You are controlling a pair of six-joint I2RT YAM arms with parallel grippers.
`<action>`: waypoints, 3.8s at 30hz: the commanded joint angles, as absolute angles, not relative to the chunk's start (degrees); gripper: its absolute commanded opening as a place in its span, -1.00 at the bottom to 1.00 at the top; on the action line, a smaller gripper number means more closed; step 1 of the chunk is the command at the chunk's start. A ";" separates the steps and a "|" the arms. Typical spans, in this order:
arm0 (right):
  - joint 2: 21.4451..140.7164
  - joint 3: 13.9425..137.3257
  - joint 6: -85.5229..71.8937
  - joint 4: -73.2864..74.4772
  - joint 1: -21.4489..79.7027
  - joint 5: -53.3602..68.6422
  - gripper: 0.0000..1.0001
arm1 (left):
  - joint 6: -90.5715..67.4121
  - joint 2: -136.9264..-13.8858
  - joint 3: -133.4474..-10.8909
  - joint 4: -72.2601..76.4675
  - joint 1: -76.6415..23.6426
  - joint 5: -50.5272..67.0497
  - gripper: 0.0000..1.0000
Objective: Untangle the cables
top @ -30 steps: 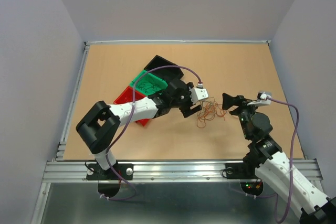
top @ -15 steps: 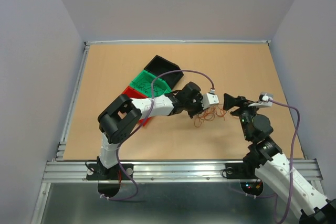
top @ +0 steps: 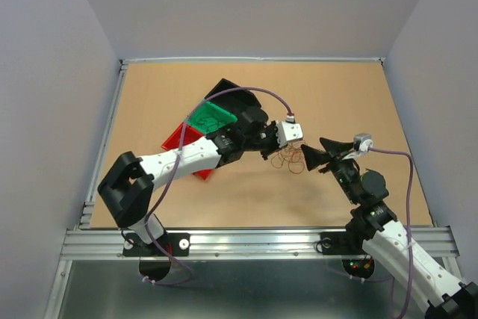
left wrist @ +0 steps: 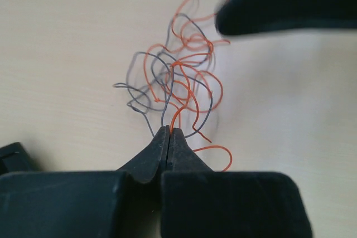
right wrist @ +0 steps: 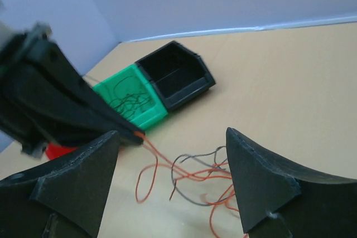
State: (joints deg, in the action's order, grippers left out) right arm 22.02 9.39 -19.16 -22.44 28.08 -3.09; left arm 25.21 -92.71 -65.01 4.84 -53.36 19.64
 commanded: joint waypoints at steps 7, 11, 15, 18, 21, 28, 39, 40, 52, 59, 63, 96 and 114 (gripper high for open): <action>35.03 5.71 -14.33 -51.11 27.77 23.44 0.75 | 25.22 -77.35 -60.39 8.96 -51.94 23.29 -1.00; 47.87 8.86 -16.17 -59.75 27.77 27.85 0.75 | 24.96 -71.91 -58.80 10.10 -51.33 22.68 -1.00; 61.76 13.43 -18.01 -66.78 27.77 31.20 0.75 | 24.61 -68.74 -59.84 10.55 -50.98 19.10 -1.00; 72.39 18.00 -18.45 -69.87 27.77 31.82 0.74 | 24.52 -69.43 -68.59 6.71 -50.72 14.86 -1.00; 79.68 21.52 -19.59 -72.77 27.77 31.03 0.66 | 25.05 -71.01 -78.96 3.27 -50.54 13.19 -1.00; 87.80 25.58 -23.28 -73.12 27.77 21.29 0.10 | 26.63 -78.13 -108.52 -2.02 -50.45 -5.16 -1.00; 82.10 24.17 -28.83 -60.92 27.69 -8.94 -0.19 | 25.77 -83.58 -120.59 9.41 -38.01 -30.53 -1.00; 81.48 23.47 -29.00 -60.30 27.60 -10.97 -0.21 | 23.84 -83.41 -119.11 7.66 -35.71 -27.89 -1.00; 72.69 18.98 -26.55 -57.13 27.51 -16.63 -0.33 | 15.12 -82.98 -94.51 12.38 -24.52 3.31 -1.00; 82.77 24.78 -17.06 -65.52 27.60 16.75 0.99 | 7.14 -70.59 -76.66 18.62 -24.70 18.71 -1.00; 92.19 28.64 -19.24 -72.77 28.56 30.13 1.00 | 3.52 -64.52 -71.81 18.46 -25.14 23.55 -1.00; 114.26 57.92 -15.21 -57.57 40.96 32.43 0.06 | -3.69 -41.40 -53.53 28.46 -25.49 14.88 -1.00; 69.28 25.68 -17.14 -53.81 40.96 13.12 -0.99 | 8.51 -67.30 -59.32 23.74 -28.28 44.72 -1.00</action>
